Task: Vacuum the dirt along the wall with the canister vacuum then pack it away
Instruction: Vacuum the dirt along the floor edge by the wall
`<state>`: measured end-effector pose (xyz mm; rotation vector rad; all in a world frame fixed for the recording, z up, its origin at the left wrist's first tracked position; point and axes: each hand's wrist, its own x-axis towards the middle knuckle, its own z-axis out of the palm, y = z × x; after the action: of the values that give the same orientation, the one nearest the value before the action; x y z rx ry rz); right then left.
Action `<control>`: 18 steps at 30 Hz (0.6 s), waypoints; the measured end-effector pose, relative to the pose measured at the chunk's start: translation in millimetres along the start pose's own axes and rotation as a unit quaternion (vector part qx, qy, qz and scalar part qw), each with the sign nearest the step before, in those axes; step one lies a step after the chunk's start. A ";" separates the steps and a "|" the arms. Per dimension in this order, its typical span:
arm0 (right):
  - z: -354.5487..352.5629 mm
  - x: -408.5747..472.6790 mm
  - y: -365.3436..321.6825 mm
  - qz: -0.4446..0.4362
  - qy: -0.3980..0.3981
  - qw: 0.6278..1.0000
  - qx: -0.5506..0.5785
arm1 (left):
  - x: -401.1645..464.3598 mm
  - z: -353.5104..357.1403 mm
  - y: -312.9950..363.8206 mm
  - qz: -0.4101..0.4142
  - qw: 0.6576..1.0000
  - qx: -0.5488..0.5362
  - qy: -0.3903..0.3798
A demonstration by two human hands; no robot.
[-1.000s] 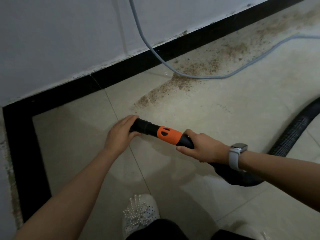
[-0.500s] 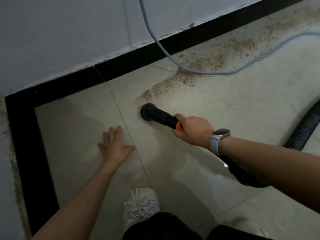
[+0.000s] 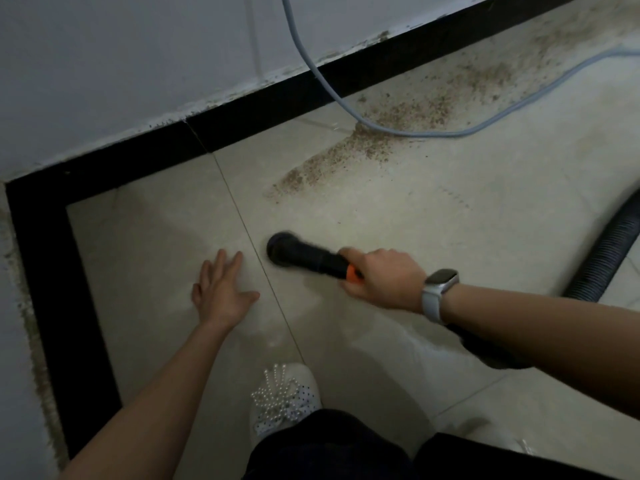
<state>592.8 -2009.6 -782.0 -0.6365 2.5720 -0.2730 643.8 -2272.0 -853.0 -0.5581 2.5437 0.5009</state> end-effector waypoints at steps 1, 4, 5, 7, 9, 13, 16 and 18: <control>8.8 -7.0 -10.5 -0.037 -0.025 0.999 0.004 | -0.6 -1.7 -0.6 0.002 1.000 0.001 0.005; 21.0 -28.6 -25.9 -0.129 -0.121 0.984 0.012 | -1.3 -5.6 -4.2 0.011 1.000 -0.001 0.018; 19.6 -31.0 -21.4 -0.130 -0.134 0.982 0.007 | -1.1 -6.2 -4.0 0.013 1.000 -0.001 0.019; 13.2 -29.7 -2.0 -0.094 -0.111 0.989 -0.007 | -1.3 -6.3 0.1 0.008 1.000 -0.006 0.016; 0.6 -23.1 24.3 -0.029 -0.053 0.998 -0.010 | -1.4 -4.3 7.7 -0.008 1.000 -0.017 0.011; -22.9 -12.2 63.9 0.112 0.007 0.993 0.029 | -0.5 1.8 26.5 -0.029 1.000 -0.010 -0.004; -15.7 -20.7 68.1 0.148 0.044 0.987 0.054 | -1.3 7.1 40.9 -0.009 1.000 0.008 -0.013; -1.6 -31.6 58.2 0.117 0.031 0.991 0.059 | -1.1 9.8 49.0 -0.001 0.999 0.029 -0.027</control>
<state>594.0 -1943.4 -785.3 -0.2850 2.6349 -0.3683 625.5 -2225.8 -848.5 -0.5198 2.4982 0.4334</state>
